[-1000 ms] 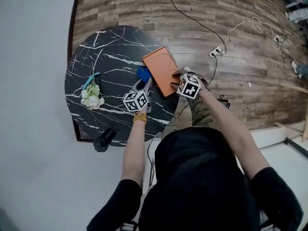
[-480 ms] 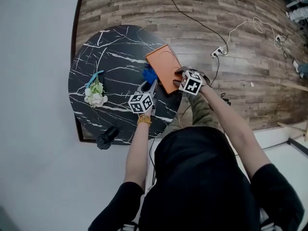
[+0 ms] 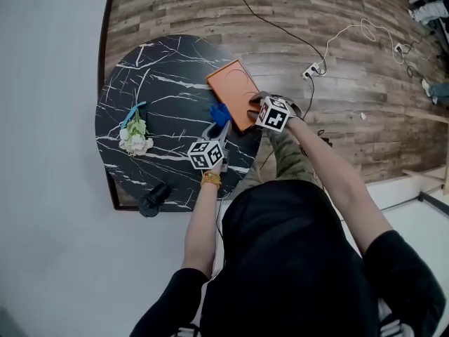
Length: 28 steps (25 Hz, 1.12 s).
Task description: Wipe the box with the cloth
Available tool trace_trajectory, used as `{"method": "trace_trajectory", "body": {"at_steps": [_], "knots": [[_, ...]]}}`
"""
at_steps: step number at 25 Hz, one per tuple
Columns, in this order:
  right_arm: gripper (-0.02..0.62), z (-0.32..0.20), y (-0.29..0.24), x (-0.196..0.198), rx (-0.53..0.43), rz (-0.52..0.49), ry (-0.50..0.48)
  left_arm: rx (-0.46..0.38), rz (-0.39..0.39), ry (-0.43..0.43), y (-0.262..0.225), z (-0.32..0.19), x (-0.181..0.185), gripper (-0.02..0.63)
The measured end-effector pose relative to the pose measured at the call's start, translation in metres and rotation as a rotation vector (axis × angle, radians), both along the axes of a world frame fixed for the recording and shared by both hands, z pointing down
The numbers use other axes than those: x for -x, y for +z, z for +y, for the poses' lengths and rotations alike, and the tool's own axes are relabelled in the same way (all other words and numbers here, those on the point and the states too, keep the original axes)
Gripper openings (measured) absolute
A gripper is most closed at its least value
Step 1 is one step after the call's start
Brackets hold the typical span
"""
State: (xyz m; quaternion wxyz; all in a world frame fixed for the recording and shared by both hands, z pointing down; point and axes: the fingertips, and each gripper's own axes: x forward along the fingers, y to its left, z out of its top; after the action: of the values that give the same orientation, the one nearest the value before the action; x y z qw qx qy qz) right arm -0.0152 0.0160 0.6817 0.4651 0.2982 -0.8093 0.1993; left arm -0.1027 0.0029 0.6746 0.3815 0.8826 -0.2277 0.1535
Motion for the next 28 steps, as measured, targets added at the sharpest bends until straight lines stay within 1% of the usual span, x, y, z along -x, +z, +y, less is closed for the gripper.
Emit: {"method": "trace_trajectory", "body": {"at_steps": [5,8,10,11,12,14,17,19,21,23,26,28], "knots": [[0.098,-0.003,0.002,0.003,-0.016,0.000,0.029,0.070,0.039,0.031,0.009,0.027,0.004,0.098],[0.094,-0.005,0.000,0.003,-0.017,-0.012,0.088,0.108,0.053,0.091,0.011,0.053,0.007,0.098],[0.094,-0.003,0.000,0.003,-0.019,-0.010,0.122,0.098,0.043,0.139,0.009,0.070,0.013,0.098],[0.094,-0.002,-0.001,0.004,-0.028,-0.002,0.132,0.072,0.031,0.148,0.006,0.074,0.018,0.098],[0.095,-0.002,-0.003,0.006,-0.050,0.002,0.144,0.029,0.015,0.141,0.000,0.073,0.025,0.098],[0.095,-0.010,-0.021,0.014,-0.143,-0.028,0.204,-0.093,-0.031,0.081,-0.019,0.058,0.040,0.098],[0.095,-0.028,-0.072,0.031,-0.332,-0.146,0.373,-0.314,-0.103,-0.059,-0.061,0.019,0.061,0.098],[0.095,-0.031,-0.105,0.043,-0.444,-0.211,0.452,-0.446,-0.133,-0.140,-0.094,-0.002,0.068,0.098],[0.095,-0.029,-0.131,0.055,-0.526,-0.242,0.467,-0.560,-0.149,-0.196,-0.125,-0.016,0.071,0.098],[0.095,-0.027,-0.148,0.065,-0.577,-0.262,0.451,-0.650,-0.159,-0.232,-0.149,-0.024,0.070,0.098],[0.078,-0.026,-0.164,0.068,-0.625,-0.306,0.456,-0.733,-0.192,-0.240,-0.166,-0.024,0.065,0.098],[0.063,-0.027,-0.172,0.066,-0.655,-0.314,0.462,-0.767,-0.207,-0.243,-0.171,-0.024,0.060,0.098]]}}
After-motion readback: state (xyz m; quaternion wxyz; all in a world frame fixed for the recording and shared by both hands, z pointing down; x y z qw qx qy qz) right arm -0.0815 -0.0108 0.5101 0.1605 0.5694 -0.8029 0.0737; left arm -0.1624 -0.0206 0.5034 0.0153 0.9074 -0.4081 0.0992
